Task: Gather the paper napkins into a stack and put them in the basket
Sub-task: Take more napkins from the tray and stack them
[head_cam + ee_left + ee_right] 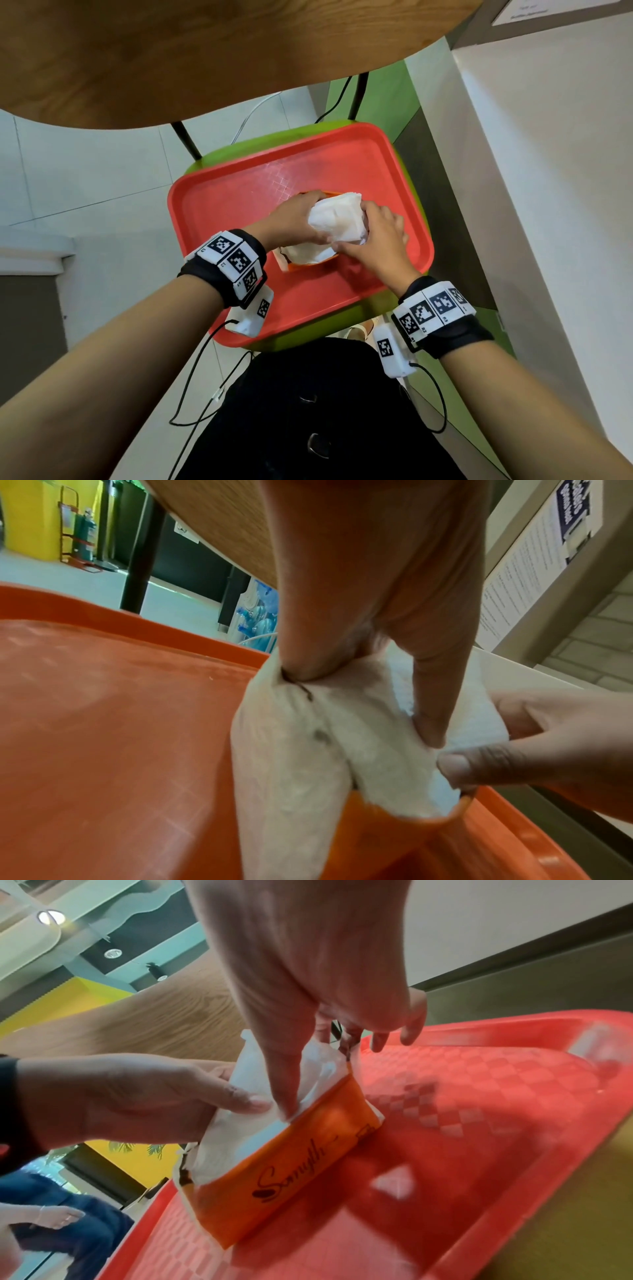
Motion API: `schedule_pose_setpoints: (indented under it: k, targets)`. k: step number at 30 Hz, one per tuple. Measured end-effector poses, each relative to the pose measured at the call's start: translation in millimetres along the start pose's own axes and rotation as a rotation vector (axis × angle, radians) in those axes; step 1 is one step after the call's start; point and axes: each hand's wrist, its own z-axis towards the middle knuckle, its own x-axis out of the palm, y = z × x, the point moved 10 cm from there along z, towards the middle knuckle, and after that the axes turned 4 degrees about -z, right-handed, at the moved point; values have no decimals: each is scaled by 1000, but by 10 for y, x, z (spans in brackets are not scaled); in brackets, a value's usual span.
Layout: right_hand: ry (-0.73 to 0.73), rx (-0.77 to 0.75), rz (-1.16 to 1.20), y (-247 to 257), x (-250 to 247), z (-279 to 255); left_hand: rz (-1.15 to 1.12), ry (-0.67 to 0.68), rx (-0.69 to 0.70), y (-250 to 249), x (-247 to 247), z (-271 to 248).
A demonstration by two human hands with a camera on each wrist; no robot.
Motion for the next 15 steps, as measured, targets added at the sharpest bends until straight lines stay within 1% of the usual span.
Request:
schedule_pose_setpoints:
  k: [3,5,7,9,15]
  targets:
    - [-9,-10,17,28,4,-24,-1,-10,0,9,-9,-33]
    - [-28,-24,40,49,-6,-48,22,-20,33,-34,-2,-38]
    - [-45,-39,72,59,-18,-68,56,-5,75,-104,22,-43]
    - [-56,-42,111,67,-45,-91,56,20,72,-125,29,-43]
    - [37,11,264,9,-93,-57,-34,69,30,-38,6,-35]
